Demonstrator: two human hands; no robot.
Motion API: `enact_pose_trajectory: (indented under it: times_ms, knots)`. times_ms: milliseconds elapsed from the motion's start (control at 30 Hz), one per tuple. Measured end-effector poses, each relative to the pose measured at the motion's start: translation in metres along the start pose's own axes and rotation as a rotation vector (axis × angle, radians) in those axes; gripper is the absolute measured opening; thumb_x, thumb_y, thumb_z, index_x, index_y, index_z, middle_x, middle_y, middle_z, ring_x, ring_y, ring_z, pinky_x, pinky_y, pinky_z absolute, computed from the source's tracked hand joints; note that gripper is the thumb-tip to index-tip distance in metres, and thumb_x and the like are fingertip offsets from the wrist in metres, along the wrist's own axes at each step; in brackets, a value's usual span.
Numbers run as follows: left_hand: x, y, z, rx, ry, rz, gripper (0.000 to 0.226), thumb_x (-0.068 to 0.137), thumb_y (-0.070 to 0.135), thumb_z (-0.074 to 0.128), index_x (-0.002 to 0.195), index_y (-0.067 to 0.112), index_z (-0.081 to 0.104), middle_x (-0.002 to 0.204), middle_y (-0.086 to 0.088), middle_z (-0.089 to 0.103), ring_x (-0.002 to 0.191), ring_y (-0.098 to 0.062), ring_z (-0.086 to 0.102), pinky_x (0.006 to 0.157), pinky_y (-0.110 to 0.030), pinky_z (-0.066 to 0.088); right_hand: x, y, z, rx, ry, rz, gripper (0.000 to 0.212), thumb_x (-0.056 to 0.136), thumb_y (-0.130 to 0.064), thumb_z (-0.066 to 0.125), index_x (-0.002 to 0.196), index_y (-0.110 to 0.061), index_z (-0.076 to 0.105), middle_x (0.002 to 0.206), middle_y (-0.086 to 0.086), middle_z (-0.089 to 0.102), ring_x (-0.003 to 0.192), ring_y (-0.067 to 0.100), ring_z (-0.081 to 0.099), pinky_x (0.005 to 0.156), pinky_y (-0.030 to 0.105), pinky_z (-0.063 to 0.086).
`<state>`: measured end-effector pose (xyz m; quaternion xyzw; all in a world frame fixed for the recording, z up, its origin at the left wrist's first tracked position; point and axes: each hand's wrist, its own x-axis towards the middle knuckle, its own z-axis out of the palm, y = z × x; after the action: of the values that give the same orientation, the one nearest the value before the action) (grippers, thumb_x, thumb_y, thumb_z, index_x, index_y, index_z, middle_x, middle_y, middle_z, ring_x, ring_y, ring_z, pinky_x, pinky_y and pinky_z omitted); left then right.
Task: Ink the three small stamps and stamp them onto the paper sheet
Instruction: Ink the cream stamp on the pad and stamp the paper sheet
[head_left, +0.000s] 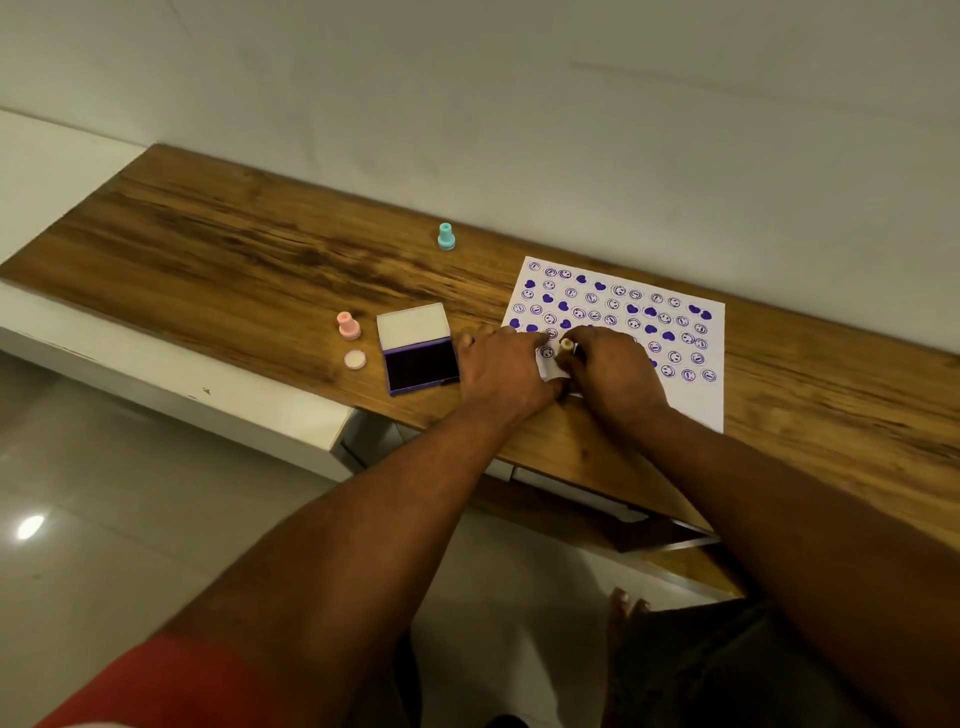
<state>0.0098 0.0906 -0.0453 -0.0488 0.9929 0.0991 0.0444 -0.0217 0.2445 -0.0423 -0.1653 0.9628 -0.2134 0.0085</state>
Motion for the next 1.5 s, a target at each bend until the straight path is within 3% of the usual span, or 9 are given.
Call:
enact_pose_trajectory:
  times_ms: [67,200,267,733,967,1100,1200,1300,1500]
  knots:
    - [0.000,0.000,0.001,0.014,-0.007,0.002,0.094,0.070,0.094,0.056,0.149,0.045,0.050,0.140,-0.004,0.062,0.133,-0.030,0.051,0.110,-0.053,0.032,0.006,0.003,-0.009,0.193,0.071,0.068,0.026,0.096,-0.034,0.070,0.113,-0.015,0.076,0.098,0.004,0.076,0.089,0.021,0.069,0.080,0.032,0.052]
    - [0.005,0.000,0.000,0.045,-0.004,0.006,0.098,0.066,0.098,0.055,0.148,0.045,0.051,0.141,-0.003,0.061,0.133,-0.030,0.051,0.110,-0.055,0.029,0.017,0.016,-0.037,1.019,0.403,0.572,0.025,0.093,-0.037,0.075,0.104,-0.014,0.077,0.077,-0.009,0.067,0.068,0.009,0.058,0.062,0.027,0.047]
    - [0.006,0.001,-0.001,0.064,0.007,0.013,0.098,0.065,0.098,0.055,0.147,0.044,0.052,0.140,-0.003,0.061,0.132,-0.029,0.051,0.110,-0.056,0.030,0.018,0.022,-0.041,1.135,0.413,0.671,0.032,0.092,-0.038,0.077,0.105,-0.009,0.076,0.068,-0.010,0.061,0.062,0.008,0.051,0.057,0.023,0.044]
    - [0.005,-0.004,0.000,0.014,0.030,0.047,0.096,0.067,0.098,0.053,0.145,0.042,0.054,0.141,-0.001,0.062,0.134,-0.028,0.050,0.109,-0.055,0.031,0.030,0.012,-0.029,1.070,0.363,0.607,0.026,0.090,-0.038,0.078,0.103,-0.015,0.077,0.078,-0.006,0.066,0.070,0.010,0.056,0.067,0.027,0.049]
    - [-0.003,-0.029,-0.031,-0.159,0.225,0.066,0.084,0.076,0.095,0.049,0.133,0.036,0.068,0.124,0.003,0.071,0.120,-0.021,0.060,0.106,-0.051,0.038,0.038,-0.007,-0.025,1.046,0.369,0.489,0.031,0.091,-0.038,0.076,0.105,-0.010,0.076,0.066,-0.014,0.069,0.053,-0.004,0.063,0.048,0.013,0.046]
    - [-0.014,-0.073,-0.058,-0.289,0.329,0.104,0.063,0.085,0.082,0.054,0.117,0.034,0.076,0.090,0.008,0.069,0.092,-0.014,0.062,0.089,-0.044,0.051,0.044,-0.031,-0.020,0.982,0.330,0.408,0.028,0.091,-0.042,0.076,0.106,-0.019,0.078,0.085,-0.009,0.076,0.072,-0.002,0.069,0.063,0.022,0.053]
    - [-0.027,-0.115,-0.068,-0.360,0.374,0.129,0.031,0.091,0.059,0.064,0.101,0.033,0.076,0.081,0.011,0.060,0.079,-0.009,0.058,0.068,-0.036,0.052,0.050,-0.056,-0.013,0.972,0.279,0.359,0.026,0.090,-0.042,0.076,0.108,-0.022,0.077,0.094,-0.006,0.078,0.090,0.008,0.074,0.073,0.027,0.058]
    - [-0.038,-0.153,-0.071,-0.399,0.410,0.086,0.018,0.095,0.038,0.069,0.090,0.022,0.074,0.075,0.005,0.061,0.071,-0.016,0.060,0.062,-0.044,0.051,0.053,-0.084,-0.003,0.982,0.211,0.279,0.023,0.089,-0.037,0.079,0.108,-0.024,0.076,0.101,-0.005,0.078,0.098,0.011,0.073,0.086,0.028,0.059]
    - [-0.058,-0.214,-0.069,-0.345,0.321,-0.044,0.037,0.079,0.064,0.080,0.077,0.028,0.073,0.063,0.013,0.062,0.059,-0.004,0.060,0.054,-0.026,0.045,0.050,-0.142,0.023,0.782,0.001,0.069,0.030,0.089,-0.039,0.078,0.115,-0.026,0.073,0.099,-0.008,0.074,0.092,0.008,0.070,0.073,0.023,0.058]
